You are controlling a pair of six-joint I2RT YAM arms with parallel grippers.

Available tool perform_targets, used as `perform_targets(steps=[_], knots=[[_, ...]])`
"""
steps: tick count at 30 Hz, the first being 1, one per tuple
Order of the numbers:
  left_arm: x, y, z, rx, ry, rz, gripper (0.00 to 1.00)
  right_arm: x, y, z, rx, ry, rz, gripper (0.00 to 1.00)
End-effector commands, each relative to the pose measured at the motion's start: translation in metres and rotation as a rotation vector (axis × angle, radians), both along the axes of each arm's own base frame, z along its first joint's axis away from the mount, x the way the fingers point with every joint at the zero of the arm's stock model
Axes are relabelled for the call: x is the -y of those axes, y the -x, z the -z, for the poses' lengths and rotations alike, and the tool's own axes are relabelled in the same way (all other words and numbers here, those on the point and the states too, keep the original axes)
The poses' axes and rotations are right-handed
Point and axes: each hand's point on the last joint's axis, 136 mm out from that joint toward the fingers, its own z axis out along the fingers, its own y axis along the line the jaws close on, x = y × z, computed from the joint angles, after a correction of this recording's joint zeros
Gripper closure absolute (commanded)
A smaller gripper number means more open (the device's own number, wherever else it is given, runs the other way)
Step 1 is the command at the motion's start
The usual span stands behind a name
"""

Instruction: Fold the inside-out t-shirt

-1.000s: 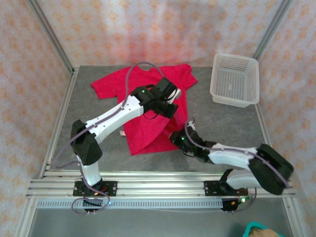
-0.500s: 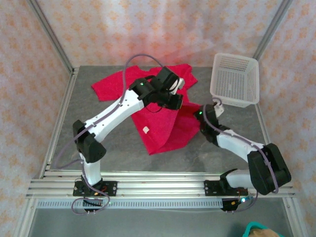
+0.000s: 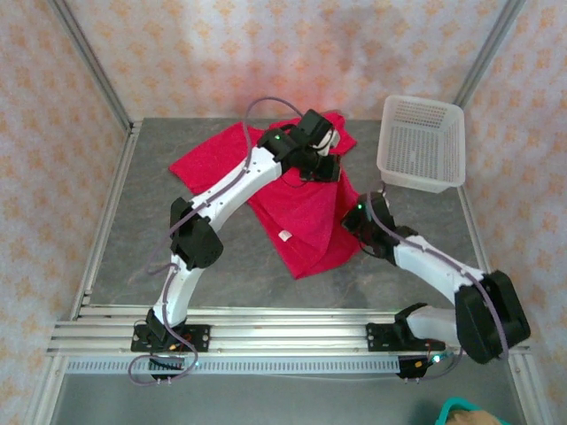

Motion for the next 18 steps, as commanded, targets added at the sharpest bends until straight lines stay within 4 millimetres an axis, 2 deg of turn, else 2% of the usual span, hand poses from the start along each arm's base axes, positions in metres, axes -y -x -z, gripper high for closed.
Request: perform_targets(steps=[1,7,12,15,18], knots=[[0.007,0.003,-0.018,-0.008,0.048,0.005,1.00,-0.006,0.020,0.005,-0.007,-0.010,-0.018,0.98],[0.005,0.003,-0.025,0.006,0.049,-0.001,1.00,-0.028,0.022,0.025,-0.022,-0.005,-0.089,1.00],[0.003,0.003,-0.027,0.010,0.042,-0.008,1.00,-0.050,0.034,0.038,-0.035,-0.025,-0.146,1.00],[0.004,0.002,-0.028,0.012,0.043,-0.008,1.00,-0.051,0.043,0.050,-0.049,-0.016,-0.157,1.00],[0.004,0.002,-0.029,0.012,0.042,-0.008,1.00,-0.051,0.037,0.055,-0.031,0.005,-0.155,1.00]])
